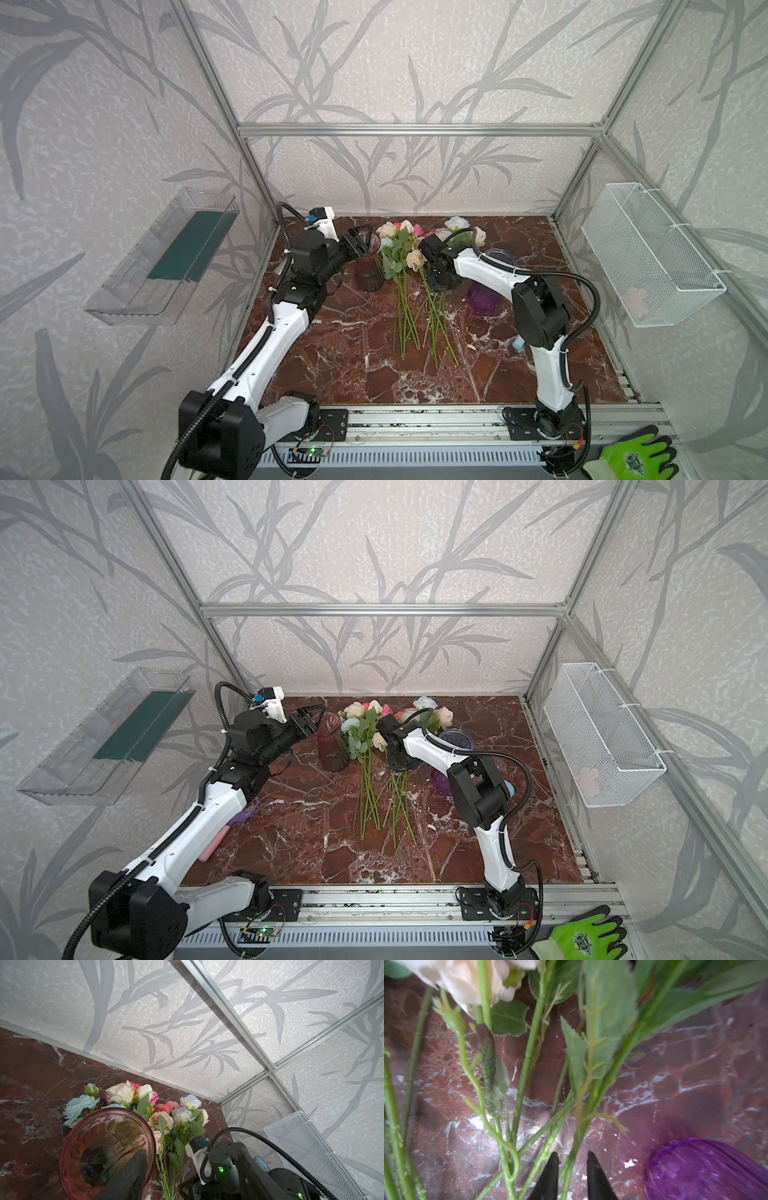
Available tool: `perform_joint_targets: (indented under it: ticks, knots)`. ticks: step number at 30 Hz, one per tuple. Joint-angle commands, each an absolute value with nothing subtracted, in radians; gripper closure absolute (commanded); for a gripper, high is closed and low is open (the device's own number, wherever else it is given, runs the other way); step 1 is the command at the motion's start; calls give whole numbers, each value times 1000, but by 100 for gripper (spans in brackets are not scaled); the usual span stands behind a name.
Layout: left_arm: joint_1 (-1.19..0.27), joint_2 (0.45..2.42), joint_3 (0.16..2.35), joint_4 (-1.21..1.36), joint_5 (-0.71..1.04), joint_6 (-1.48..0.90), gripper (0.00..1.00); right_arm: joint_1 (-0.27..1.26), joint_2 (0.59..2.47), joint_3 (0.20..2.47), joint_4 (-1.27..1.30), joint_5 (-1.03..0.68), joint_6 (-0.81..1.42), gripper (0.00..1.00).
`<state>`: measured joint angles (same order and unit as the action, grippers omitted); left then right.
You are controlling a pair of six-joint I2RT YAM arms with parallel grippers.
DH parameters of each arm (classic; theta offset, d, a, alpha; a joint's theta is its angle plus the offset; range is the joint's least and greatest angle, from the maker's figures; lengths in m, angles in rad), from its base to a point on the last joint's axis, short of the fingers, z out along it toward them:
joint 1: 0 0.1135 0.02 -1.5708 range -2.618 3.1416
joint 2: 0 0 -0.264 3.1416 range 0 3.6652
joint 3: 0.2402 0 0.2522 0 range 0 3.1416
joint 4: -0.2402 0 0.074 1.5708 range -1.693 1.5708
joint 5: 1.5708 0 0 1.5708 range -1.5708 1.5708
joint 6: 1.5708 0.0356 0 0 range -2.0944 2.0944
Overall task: Arrange the flowers into the vase
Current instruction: 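Move the right gripper to the rose stems and grasp one white rose, then lift the white rose upward out of the bunch with the right gripper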
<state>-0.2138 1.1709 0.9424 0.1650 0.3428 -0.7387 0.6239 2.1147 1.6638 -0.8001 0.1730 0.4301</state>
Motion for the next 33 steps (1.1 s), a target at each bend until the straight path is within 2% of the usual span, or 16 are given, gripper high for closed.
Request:
perform_joint_targets:
  ticks: [1,4,8,13,24,33]
  knots:
    - [-210,1178,963,199,362,-758,30,613,2143,1690,-791,119,447,77]
    - [-209,1178,962,202,362,-759,30,610,2155,1693,-798,120,459,78]
    - [-209,1178,960,204,359,-761,31,609,2133,1664,-777,120,466,93]
    - [-209,1182,959,208,361,-765,31,615,2056,1625,-758,148,465,99]
    - [-209,1203,961,225,393,-765,30,648,1881,1583,-771,165,429,99]
    - [-209,1229,963,253,436,-781,30,658,1798,1533,-701,114,379,99]
